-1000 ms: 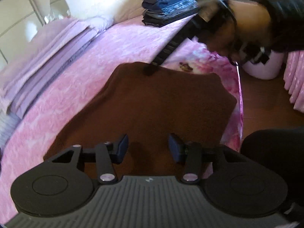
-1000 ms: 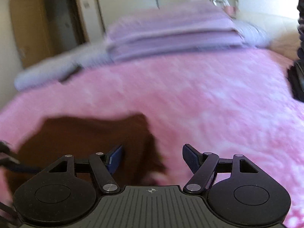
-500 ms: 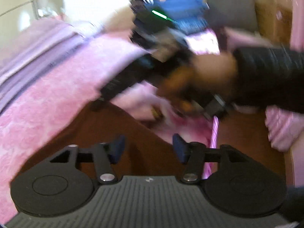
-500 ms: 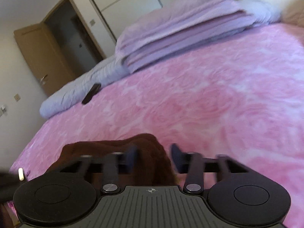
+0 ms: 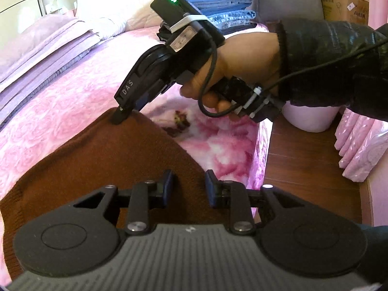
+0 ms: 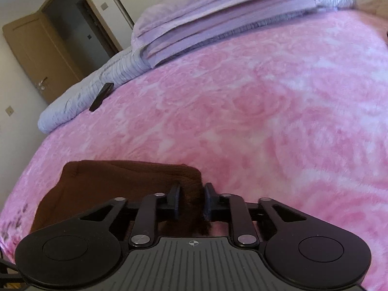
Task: Fold clothes
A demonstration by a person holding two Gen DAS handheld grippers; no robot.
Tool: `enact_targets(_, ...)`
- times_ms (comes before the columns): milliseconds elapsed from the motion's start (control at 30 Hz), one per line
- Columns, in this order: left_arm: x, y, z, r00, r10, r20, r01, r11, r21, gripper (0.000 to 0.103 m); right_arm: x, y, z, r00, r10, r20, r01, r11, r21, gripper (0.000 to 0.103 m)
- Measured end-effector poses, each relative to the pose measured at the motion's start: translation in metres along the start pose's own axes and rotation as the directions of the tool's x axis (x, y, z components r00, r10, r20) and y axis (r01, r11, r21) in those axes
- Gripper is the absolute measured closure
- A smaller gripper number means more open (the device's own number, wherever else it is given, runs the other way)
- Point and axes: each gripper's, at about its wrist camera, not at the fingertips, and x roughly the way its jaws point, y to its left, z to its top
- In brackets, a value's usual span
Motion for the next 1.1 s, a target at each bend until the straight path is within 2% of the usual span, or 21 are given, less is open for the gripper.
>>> enact_targets(33, -0.006, 0.001, 0.0, 1.0, 0.002, 0.014, -0.001, 1.0, -0.01, 0.079, -0.004, 0.003, 0.0, 1.0, -0.013, 0.006, 0.013, 1.0, -0.013, 0.064)
enact_targets(167, -0.039, 0.01, -0.001, 0.997, 0.046, 0.067, -0.042, 0.997, -0.061, 0.077, -0.029, 0.024, -0.001, 0.996, -0.078, 0.038, 0.08, 0.994, -0.079, 0.063)
enact_targets(267, -0.066, 0.027, -0.012, 0.989, 0.119, 0.082, -0.109, 0.987, -0.114, 0.075, -0.051, 0.046, -0.008, 0.992, -0.108, 0.061, 0.116, 0.984, -0.133, 0.063)
enact_targets(433, -0.089, 0.067, -0.051, 0.964, 0.266, -0.015, -0.263, 0.943, -0.205, 0.073, -0.07, 0.092, -0.039, 0.998, -0.066, 0.006, 0.065, 0.975, -0.212, 0.063)
enact_targets(533, -0.093, 0.084, -0.077, 0.951, 0.298, -0.083, -0.309, 0.92, -0.242, 0.073, -0.067, 0.111, -0.062, 0.998, -0.054, -0.034, 0.045, 0.972, -0.233, 0.063)
enact_targets(633, -0.09, 0.094, -0.099, 0.954, 0.277, -0.113, -0.298, 0.912, -0.282, 0.072, -0.06, 0.125, -0.085, 0.996, -0.072, -0.061, 0.055, 0.967, -0.248, 0.063)
enact_targets(767, -0.095, 0.097, -0.108, 0.96, 0.269, -0.076, -0.279, 0.907, -0.316, 0.07, -0.055, 0.138, -0.104, 0.991, -0.118, -0.063, 0.097, 0.956, -0.276, 0.063)
enact_targets(933, -0.108, 0.093, -0.106, 0.952, 0.302, -0.053, -0.304, 0.908, -0.289, 0.07, -0.059, 0.157, -0.089, 0.989, -0.138, -0.056, 0.11, 0.931, -0.348, 0.063)
enact_targets(1100, -0.104, 0.092, -0.12, 0.959, 0.275, -0.066, -0.28, 0.898, -0.34, 0.069, -0.021, 0.194, -0.053, 0.987, -0.081, -0.135, 0.008, 0.882, -0.471, 0.063)
